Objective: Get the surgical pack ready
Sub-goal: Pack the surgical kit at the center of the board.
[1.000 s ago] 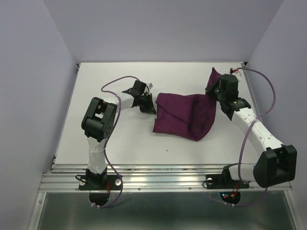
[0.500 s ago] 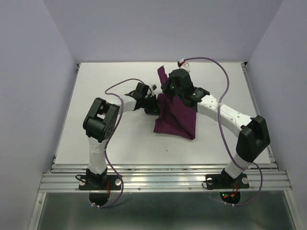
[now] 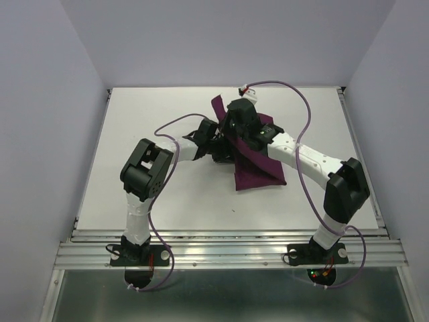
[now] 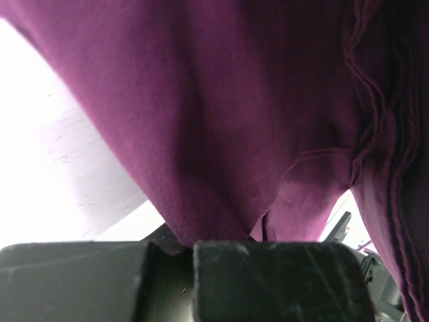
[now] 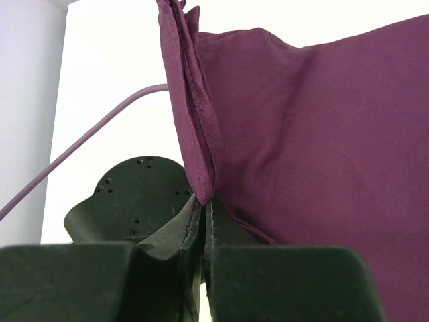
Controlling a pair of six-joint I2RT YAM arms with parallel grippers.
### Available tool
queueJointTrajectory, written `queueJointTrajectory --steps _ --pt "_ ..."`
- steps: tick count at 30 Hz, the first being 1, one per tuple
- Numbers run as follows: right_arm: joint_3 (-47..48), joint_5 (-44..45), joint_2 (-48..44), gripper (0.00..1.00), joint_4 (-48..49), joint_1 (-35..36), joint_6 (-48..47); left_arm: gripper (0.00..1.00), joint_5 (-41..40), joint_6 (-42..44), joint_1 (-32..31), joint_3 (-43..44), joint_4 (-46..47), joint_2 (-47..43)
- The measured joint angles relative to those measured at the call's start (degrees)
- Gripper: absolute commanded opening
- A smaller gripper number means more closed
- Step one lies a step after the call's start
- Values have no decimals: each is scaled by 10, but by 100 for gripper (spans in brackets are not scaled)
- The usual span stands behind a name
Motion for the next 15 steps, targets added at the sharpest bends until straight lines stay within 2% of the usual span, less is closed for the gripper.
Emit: queueJointTrajectory --steps 10,15 --pt "-21 -1 -7 1 11 0 4 0 3 -19 0 0 17 10" --pt "-67 5 -53 1 16 1 7 0 3 -9 4 -18 28 7"
